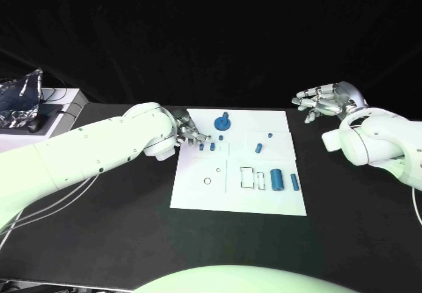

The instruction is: Assemble the parts on the task board

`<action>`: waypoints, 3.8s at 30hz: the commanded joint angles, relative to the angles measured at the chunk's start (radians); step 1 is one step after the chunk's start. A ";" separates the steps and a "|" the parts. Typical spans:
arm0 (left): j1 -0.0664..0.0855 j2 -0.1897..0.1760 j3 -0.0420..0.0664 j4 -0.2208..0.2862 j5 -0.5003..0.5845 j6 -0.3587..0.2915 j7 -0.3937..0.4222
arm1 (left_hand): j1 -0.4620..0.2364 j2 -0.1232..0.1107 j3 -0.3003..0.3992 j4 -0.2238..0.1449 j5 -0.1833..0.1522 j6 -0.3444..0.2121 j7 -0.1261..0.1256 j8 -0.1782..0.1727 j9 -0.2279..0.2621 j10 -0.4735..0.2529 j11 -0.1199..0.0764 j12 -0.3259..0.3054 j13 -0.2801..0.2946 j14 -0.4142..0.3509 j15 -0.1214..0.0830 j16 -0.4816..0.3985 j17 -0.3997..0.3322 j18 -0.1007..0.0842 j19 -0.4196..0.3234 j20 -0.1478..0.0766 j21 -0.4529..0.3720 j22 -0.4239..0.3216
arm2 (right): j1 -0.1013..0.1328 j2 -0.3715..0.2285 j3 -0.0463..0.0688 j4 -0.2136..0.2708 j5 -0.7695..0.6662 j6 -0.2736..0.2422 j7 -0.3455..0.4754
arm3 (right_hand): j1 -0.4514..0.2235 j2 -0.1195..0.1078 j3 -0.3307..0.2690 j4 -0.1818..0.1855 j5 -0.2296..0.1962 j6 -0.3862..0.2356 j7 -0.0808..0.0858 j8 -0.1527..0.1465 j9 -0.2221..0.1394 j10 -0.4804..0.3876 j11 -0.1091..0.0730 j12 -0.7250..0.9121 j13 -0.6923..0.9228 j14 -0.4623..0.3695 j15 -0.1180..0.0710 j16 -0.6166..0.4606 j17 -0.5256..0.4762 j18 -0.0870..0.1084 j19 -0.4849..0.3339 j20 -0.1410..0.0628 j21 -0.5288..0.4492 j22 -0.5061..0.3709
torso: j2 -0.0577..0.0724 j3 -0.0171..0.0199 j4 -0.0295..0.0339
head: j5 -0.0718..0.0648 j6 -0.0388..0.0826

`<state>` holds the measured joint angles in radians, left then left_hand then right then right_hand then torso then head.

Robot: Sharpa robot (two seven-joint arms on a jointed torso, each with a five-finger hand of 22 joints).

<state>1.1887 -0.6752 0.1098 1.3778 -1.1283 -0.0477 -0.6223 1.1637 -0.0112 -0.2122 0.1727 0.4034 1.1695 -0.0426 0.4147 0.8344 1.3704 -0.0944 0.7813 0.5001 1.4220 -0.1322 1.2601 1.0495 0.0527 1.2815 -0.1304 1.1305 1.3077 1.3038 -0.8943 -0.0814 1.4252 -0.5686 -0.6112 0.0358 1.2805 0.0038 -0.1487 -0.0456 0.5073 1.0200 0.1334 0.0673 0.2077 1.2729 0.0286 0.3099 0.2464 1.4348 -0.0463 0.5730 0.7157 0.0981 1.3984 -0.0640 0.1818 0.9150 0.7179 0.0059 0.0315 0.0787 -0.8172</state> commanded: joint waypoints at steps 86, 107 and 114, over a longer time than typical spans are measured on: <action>-0.003 0.210 -0.067 -0.294 -0.389 -0.075 0.538 | 0.265 -0.094 0.455 -0.218 -0.067 -0.049 0.144 -0.352 -0.769 -0.198 0.182 -0.711 -0.438 -0.231 0.143 -0.019 -0.687 0.112 -0.239 0.153 -0.384 -0.049 | -0.002 0.009 0.000 -0.006 -0.004 -0.010 0.120 | 0.002 -0.005 0.136 -0.087 -0.001 -0.003 0.023 -0.004 -0.132 0.050 0.016 -0.185 -0.173 -0.006 0.007 0.017 -0.001 0.003 -0.039 0.009 0.048 0.054 | 0.013 0.0059 -0.0097 | -0.021 0.049; -0.003 0.212 -0.069 -0.298 -0.383 -0.091 0.543 | 0.286 -0.038 0.465 -0.270 -0.074 0.016 0.150 -0.352 -0.768 -0.087 0.145 -0.703 -0.434 -0.204 0.112 -0.027 -0.685 0.096 -0.233 0.121 -0.362 -0.022 | -0.002 0.010 0.000 -0.005 -0.004 -0.006 0.121 | -0.001 -0.006 0.138 -0.083 0.000 -0.003 0.023 -0.004 -0.132 0.051 0.016 -0.186 -0.173 -0.006 0.007 0.020 0.000 0.003 -0.041 0.009 0.050 0.057 | 0.012 0.0056 -0.0097 | -0.021 0.047; -0.005 0.205 -0.069 -0.294 -0.369 -0.146 0.544 | 0.283 -0.030 0.479 -0.293 -0.072 0.005 0.157 -0.352 -0.768 -0.091 0.150 -0.711 -0.434 -0.201 0.116 -0.033 -0.677 0.102 -0.236 0.125 -0.357 -0.012 | -0.002 0.011 0.000 -0.005 -0.004 -0.007 0.123 | -0.001 -0.006 0.138 -0.083 0.000 -0.003 0.023 -0.004 -0.132 0.051 0.016 -0.186 -0.173 -0.006 0.007 0.020 0.000 0.003 -0.041 0.009 0.050 0.057 | 0.012 0.0053 -0.0097 | -0.021 0.049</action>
<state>1.1841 -0.4699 0.0400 1.0807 -1.5091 -0.1515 -0.0842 1.4443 -0.0515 0.2650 -0.1176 0.3274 1.1773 0.1115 0.0632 0.0665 1.2798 0.0500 0.0724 0.0645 1.2166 -0.0165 1.2305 0.3718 0.1516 1.0490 -0.0057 0.7690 1.2943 1.3022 -0.8843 -0.0818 1.4184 -0.5637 -0.6243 0.1430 1.2897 -0.0002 -0.0119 -0.1324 0.5030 1.0163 0.1479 0.0673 0.0773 1.3177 0.0445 0.1277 0.0740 1.4244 -0.0390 0.5868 0.7144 0.0838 1.3607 -0.0551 0.2252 0.9713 0.7298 0.0113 0.0221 0.0577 -0.7694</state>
